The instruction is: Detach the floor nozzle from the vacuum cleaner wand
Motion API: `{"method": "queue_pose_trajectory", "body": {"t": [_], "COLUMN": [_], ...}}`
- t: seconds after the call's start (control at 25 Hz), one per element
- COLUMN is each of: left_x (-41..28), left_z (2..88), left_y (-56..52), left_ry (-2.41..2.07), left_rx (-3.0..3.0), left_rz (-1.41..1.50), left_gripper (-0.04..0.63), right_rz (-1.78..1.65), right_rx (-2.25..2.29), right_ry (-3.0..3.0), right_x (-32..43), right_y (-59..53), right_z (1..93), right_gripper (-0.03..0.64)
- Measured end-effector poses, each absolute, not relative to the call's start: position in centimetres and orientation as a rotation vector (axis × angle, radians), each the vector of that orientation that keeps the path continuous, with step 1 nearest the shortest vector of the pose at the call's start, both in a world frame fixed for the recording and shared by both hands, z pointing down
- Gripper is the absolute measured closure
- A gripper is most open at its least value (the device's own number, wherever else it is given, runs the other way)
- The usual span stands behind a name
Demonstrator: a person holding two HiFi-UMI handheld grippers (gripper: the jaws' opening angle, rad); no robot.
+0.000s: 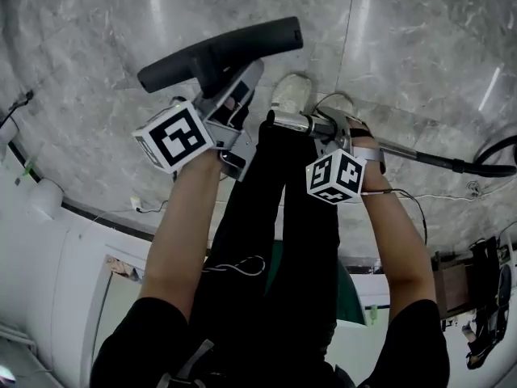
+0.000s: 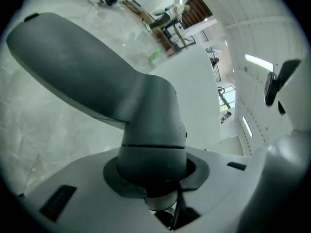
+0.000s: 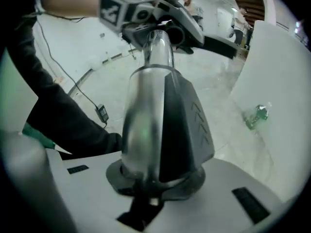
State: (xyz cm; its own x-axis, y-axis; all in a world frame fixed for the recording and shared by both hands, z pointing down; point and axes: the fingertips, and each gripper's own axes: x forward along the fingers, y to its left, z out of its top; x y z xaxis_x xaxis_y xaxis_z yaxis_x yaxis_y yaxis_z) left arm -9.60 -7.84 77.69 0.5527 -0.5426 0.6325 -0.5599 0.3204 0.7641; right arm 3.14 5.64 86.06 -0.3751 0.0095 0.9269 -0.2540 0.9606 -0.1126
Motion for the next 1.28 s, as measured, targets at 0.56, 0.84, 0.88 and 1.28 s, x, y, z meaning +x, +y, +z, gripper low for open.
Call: {"method": "queue_pose_trajectory", "body": {"t": [0.56, 0.84, 0.88, 1.28], "left_x": [-9.5, -9.3, -9.1, -9.2], "left_z": [76.9, 77.9, 78.0, 79.5], "left_y": [-8.5, -7.3, -7.2, -5.9], "left_ry": [-1.046, -1.036, -1.031, -1.018], "left_rx": [1.451, 1.461, 1.466, 1.447], "left_rz": [0.031, 0.129, 0.133, 0.174], "left_gripper": [0.472, 0.471, 0.472, 0.471], "right_rz": [0.454, 0.454, 0.439, 0.462], "right_rx": [-0.011, -0.012, -0.012, 0.026], "right_ry": [-1.958, -1.954, -1.947, -1.968], "right_x": [2.5, 3.3, 3.6, 3.6], "right_y": [10.4, 10.3, 10.2, 9.2], "right_z": [88.9, 89.3, 89.6, 90.1], "right_gripper": [0.531, 0.531, 0.531, 0.531]}}
